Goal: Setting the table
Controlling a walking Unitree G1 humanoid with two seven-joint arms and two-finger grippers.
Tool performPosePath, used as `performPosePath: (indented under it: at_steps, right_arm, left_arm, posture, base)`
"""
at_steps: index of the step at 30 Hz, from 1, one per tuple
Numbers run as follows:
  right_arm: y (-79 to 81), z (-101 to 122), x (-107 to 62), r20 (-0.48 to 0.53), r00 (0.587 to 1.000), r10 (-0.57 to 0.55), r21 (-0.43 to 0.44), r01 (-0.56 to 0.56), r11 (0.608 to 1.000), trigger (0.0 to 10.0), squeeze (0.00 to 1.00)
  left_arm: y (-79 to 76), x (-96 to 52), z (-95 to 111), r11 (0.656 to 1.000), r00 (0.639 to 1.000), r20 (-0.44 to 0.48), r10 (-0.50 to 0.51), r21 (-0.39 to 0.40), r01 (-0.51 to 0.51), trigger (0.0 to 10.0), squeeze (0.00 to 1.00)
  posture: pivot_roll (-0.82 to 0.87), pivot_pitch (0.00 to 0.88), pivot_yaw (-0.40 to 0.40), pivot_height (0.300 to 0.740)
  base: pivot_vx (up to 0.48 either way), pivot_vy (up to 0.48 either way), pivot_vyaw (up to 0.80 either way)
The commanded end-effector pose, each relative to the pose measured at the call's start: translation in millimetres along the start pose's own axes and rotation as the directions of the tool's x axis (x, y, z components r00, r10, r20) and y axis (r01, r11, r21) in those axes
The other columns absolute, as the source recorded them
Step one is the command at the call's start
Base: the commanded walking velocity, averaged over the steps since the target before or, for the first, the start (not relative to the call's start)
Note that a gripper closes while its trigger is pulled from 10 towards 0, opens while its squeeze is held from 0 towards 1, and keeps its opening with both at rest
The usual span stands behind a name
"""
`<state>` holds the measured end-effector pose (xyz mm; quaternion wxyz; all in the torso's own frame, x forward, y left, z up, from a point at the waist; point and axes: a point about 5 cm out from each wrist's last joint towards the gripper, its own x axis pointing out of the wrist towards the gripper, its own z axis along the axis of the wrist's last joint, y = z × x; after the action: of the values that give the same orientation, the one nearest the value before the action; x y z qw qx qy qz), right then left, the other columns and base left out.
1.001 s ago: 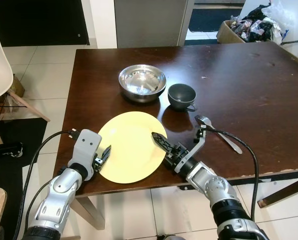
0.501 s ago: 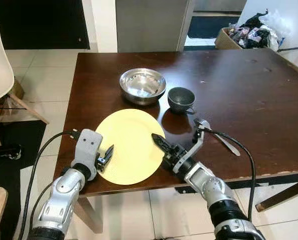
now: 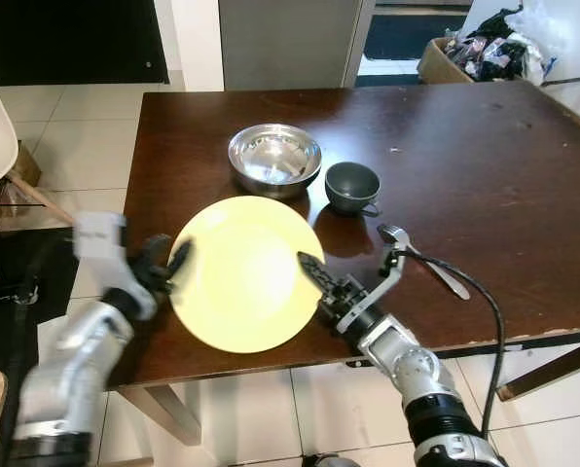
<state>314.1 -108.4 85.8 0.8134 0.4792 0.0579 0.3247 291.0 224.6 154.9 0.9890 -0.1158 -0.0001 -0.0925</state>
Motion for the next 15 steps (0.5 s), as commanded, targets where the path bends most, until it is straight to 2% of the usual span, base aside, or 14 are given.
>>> performPosePath:
  at_steps: [1, 2, 3, 5, 6, 7, 9, 10, 11, 12, 13, 15]
  right_arm:
    - [-6.6, -2.2, -9.4, -0.002, 0.998, -0.061, -0.029, 0.060, 0.998, 0.0, 0.00]
    - [-6.6, -2.2, -9.4, -0.002, 0.998, -0.061, -0.029, 0.060, 0.998, 0.0, 0.00]
    - [-1.9, 6.5, -10.6, 0.023, 0.998, -0.053, -0.086, 0.055, 0.995, 0.0, 0.00]
    - [1.1, 10.7, -11.1, 0.036, 0.998, -0.043, -0.106, 0.047, 0.993, 0.0, 0.00]
    - [11.7, 25.3, -10.7, 0.072, 0.997, -0.032, -0.209, 0.046, 0.977, 0.0, 0.00]
    - [21.5, 34.0, -9.7, 0.086, 0.996, -0.006, -0.269, 0.029, 0.963, 0.0, 0.00]
    - [39.2, 47.3, -7.6, 0.114, 0.992, 0.046, -0.330, -0.006, 0.944, 0.0, 0.00]
    - [54.3, 56.5, -5.6, 0.137, 0.986, 0.099, -0.346, -0.046, 0.937, 3.9, 0.00]
    - [64.0, 61.9, -4.7, 0.150, 0.980, 0.133, -0.353, -0.072, 0.933, 3.9, 0.00]
    - [73.6, 67.6, -3.1, 0.168, 0.973, 0.158, -0.362, -0.088, 0.928, 10.0, 0.00]
    - [83.2, 72.6, -1.6, 0.193, 0.963, 0.190, -0.358, -0.112, 0.927, 10.0, 0.00]
    - [89.2, 76.1, -0.5, 0.214, 0.955, 0.205, -0.353, -0.120, 0.928, 10.0, 0.00]
  left_arm:
    - [8.2, -1.0, -3.3, 0.997, 0.996, -0.019, 0.082, 0.004, -0.082, 10.0, 0.00]
    - [8.2, -1.0, -3.3, 0.997, 0.996, -0.019, 0.082, 0.004, -0.082, 10.0, 0.00]
    - [15.4, -1.9, 0.7, 0.983, 0.985, 0.007, 0.175, 0.054, -0.175, 10.0, 0.00]
    - [17.4, -2.8, 2.9, 0.975, 0.979, 0.016, 0.205, 0.078, -0.206, 10.0, 0.00]
    - [14.0, -4.8, 9.2, 0.963, 0.975, 0.038, 0.217, 0.153, -0.220, 10.0, 0.00]
    - [9.4, -5.8, 12.4, 0.956, 0.977, 0.051, 0.207, 0.204, -0.213, 10.0, 0.00]
    - [1.7, -7.5, 15.4, 0.948, 0.981, 0.058, 0.185, 0.253, -0.193, 10.0, 0.00]
    - [-3.3, -8.9, 16.2, 0.943, 0.985, 0.057, 0.166, 0.284, -0.175, 10.0, 0.00]
    - [-6.3, -9.8, 16.4, 0.940, 0.987, 0.055, 0.153, 0.300, -0.163, 10.0, 0.00]
    - [-10.3, -11.0, 16.4, 0.940, 0.990, 0.043, 0.135, 0.309, -0.142, 10.0, 0.00]
    - [-13.8, -12.4, 16.4, 0.939, 0.992, 0.038, 0.118, 0.320, -0.124, 10.0, 0.00]
    - [-15.8, -13.2, 16.4, 0.939, 0.993, 0.035, 0.109, 0.324, -0.115, 10.0, 0.00]
  posture:
    - [-0.05, 0.079, 0.023, 0.740]
    - [-0.05, 0.079, 0.023, 0.740]
    - [-0.05, 0.082, 0.024, 0.740]
    - [-0.05, 0.082, 0.024, 0.740]
    - [-0.05, 0.084, 0.026, 0.740]
    - [-0.05, 0.086, 0.028, 0.740]
    - [-0.05, 0.087, 0.031, 0.740]
    - [-0.05, 0.087, 0.035, 0.740]
    - [-0.05, 0.087, 0.035, 0.740]
    - [-0.05, 0.087, 0.035, 0.740]
    - [-0.05, 0.084, 0.041, 0.740]
    - [-0.05, 0.084, 0.041, 0.740]
  base:
    - [0.000, 0.000, 0.00]
    - [0.000, 0.000, 0.00]
    - [0.000, 0.000, 0.00]
    - [0.000, 0.000, 0.00]
    - [0.000, 0.000, 0.00]
    - [0.000, 0.000, 0.00]
    - [0.000, 0.000, 0.00]
    - [0.000, 0.000, 0.00]
    - [0.000, 0.000, 0.00]
    - [0.000, 0.000, 0.00]
    - [0.000, 0.000, 0.00]
    - [0.000, 0.000, 0.00]
